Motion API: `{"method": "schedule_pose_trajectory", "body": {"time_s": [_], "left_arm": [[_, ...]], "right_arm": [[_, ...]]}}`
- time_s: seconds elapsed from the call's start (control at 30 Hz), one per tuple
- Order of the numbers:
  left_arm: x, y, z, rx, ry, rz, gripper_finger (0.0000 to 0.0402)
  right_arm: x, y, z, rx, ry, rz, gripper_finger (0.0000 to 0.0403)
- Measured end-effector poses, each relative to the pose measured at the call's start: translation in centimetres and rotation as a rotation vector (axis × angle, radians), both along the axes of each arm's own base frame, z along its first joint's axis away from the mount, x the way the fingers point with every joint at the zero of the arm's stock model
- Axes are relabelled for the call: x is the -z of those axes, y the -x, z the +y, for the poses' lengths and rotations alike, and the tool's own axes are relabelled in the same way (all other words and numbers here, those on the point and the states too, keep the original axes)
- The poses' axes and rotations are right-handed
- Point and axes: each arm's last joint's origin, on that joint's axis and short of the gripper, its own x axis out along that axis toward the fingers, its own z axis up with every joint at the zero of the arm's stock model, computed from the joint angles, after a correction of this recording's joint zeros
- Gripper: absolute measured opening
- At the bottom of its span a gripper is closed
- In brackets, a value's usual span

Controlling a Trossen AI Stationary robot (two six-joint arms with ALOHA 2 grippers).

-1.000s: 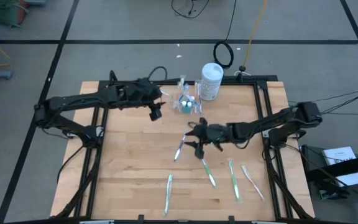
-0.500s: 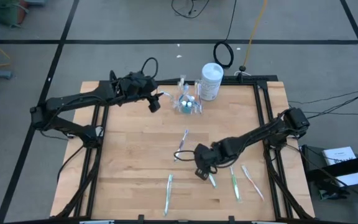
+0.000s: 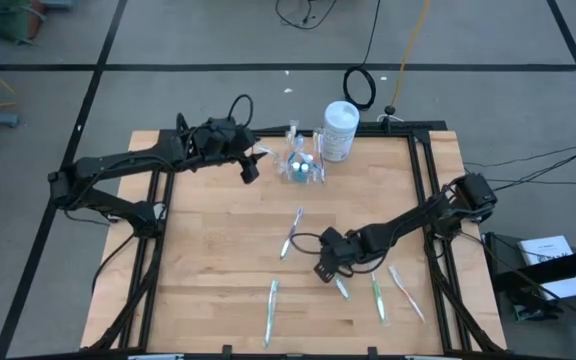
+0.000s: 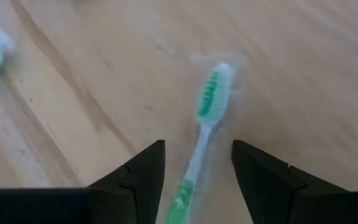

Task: Pick & Place toothbrushing station
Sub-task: Put the green toothbrush into the transparent organizer

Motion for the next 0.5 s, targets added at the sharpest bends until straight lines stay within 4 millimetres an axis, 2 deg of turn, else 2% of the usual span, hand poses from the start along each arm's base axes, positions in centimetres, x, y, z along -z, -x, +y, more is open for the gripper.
{"method": "schedule_pose_trajectory", "body": {"time_s": [0.17, 0.3, 0.5], "left_arm": [[0.0, -0.3, -0.6, 0.080, -0.006, 0.002, 0.0214], [-0.1, -0.4, -0.9, 0.093, -0.006, 0.001, 0.0214], [-0.1, -0.5, -1.2, 0.110, -0.013, 0.005, 0.0214]], "right_arm": [[0.8, 0.4, -0.5, -0.078, 0.050, -0.007, 0.0158], [0.8, 0.4, -0.9, -0.167, 0.152, -0.005, 0.0099], [-1.3, 0.5, -3.2, -0.147, 0.152, -0.046, 0.0010]]}}
